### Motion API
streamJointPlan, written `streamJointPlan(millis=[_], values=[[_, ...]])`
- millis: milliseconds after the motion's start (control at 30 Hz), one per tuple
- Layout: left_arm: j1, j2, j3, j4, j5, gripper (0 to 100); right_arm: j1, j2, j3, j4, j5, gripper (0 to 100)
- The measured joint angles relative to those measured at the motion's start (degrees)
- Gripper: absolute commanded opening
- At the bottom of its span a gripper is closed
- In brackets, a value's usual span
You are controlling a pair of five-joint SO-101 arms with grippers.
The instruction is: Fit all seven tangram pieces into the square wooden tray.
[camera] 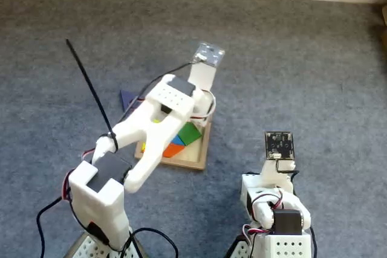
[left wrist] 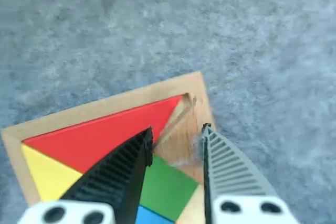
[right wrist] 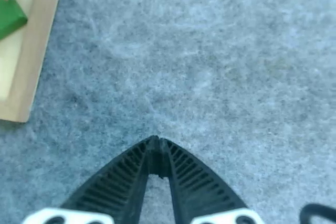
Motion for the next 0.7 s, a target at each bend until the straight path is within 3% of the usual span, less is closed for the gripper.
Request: streamJointPlan(millis=[700], values=[[0.3,0.0,0.0,0.0,0.4,13,0.0,0.0,0.0,0.0,0.0,0.5]])
